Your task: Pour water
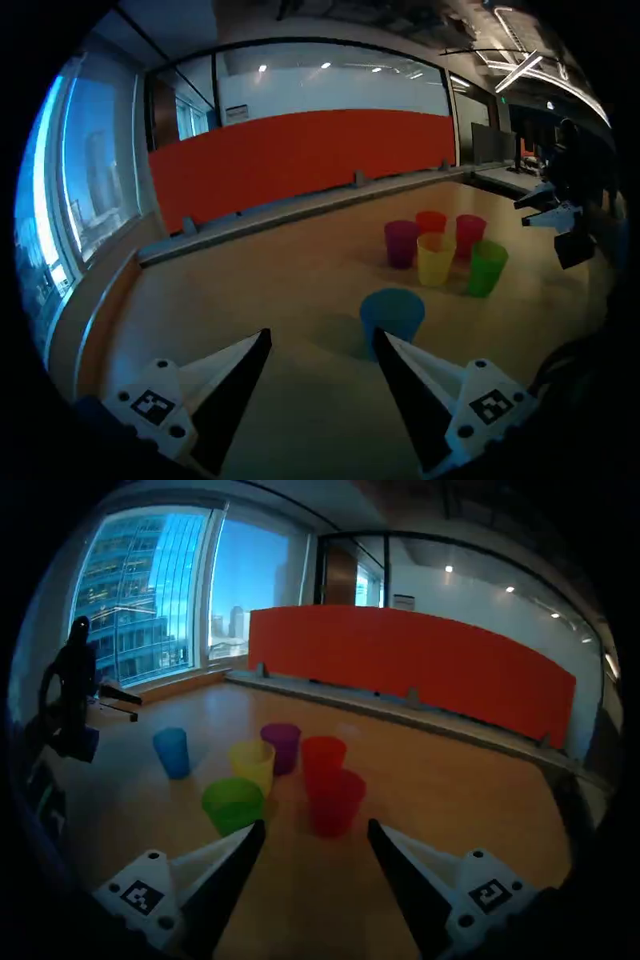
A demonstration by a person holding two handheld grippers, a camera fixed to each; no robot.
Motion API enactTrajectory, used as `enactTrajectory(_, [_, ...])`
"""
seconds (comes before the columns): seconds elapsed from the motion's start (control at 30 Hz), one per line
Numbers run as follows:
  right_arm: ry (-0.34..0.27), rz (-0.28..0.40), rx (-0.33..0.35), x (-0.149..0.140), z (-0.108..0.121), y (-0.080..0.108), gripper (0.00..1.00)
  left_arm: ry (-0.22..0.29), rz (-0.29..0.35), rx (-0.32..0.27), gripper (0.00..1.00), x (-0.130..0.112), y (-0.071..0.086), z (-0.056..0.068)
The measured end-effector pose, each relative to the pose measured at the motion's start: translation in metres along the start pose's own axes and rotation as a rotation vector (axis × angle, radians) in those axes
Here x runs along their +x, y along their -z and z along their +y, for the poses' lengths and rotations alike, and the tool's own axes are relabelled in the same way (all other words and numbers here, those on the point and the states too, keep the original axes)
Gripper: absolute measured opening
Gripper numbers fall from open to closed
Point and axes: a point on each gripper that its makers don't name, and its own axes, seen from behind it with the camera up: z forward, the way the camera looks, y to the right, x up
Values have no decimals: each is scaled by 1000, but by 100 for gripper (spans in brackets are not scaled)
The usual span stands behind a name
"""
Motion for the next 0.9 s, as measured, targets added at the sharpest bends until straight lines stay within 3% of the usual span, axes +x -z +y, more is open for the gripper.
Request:
enactTrajectory(0.4, [14,137,-172,34,26,9,99,25,149,129,94,29,14,-13])
enactTrajectory(0.6, [-8,215,-238,54,38,12,99,50,244,184,94,53,27,-20])
enactTrajectory(0.9, [-61,346,-370,83,66,26,99,101,329,228,94,72,38,-25])
